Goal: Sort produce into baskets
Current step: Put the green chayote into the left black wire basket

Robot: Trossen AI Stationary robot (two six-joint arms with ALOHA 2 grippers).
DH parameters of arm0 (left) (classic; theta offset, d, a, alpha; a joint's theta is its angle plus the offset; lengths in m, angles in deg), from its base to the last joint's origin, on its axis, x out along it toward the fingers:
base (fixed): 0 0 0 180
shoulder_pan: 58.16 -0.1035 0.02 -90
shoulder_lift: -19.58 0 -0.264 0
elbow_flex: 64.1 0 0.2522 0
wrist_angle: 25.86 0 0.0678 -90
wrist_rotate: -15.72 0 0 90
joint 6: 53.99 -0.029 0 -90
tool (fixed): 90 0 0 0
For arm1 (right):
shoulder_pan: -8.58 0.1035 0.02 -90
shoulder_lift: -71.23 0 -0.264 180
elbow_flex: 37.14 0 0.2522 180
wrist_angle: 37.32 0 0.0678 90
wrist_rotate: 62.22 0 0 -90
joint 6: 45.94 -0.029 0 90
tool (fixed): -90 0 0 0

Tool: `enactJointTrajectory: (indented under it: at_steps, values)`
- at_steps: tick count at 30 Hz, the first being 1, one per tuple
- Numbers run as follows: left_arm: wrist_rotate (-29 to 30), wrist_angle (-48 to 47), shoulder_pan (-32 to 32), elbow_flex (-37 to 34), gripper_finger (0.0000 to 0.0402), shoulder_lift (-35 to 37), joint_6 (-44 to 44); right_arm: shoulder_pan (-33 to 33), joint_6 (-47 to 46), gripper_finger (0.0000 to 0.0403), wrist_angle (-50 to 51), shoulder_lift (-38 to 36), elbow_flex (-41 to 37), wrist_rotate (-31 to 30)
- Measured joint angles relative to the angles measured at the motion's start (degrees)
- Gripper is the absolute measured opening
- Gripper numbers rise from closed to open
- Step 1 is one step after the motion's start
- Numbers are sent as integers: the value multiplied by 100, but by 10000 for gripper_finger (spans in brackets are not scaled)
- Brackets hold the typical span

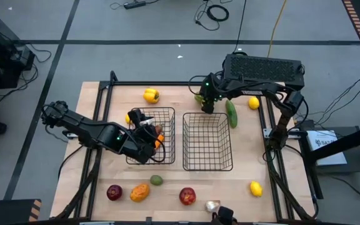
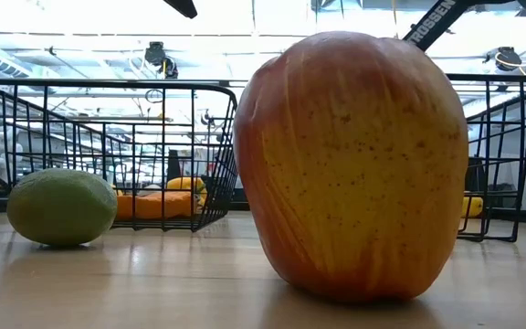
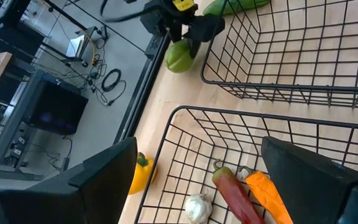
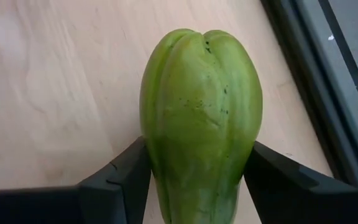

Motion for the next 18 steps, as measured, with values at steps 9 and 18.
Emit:
enactJointTrajectory:
  at_steps: [9, 18]
  values:
    - [2, -17, -162, 0, 350, 0, 0, 24, -416, 212, 192, -1121, 1, 215]
    - [2, -76, -180, 0, 350, 0, -4, 703, -1698, 217, 98, -2344, 0, 814]
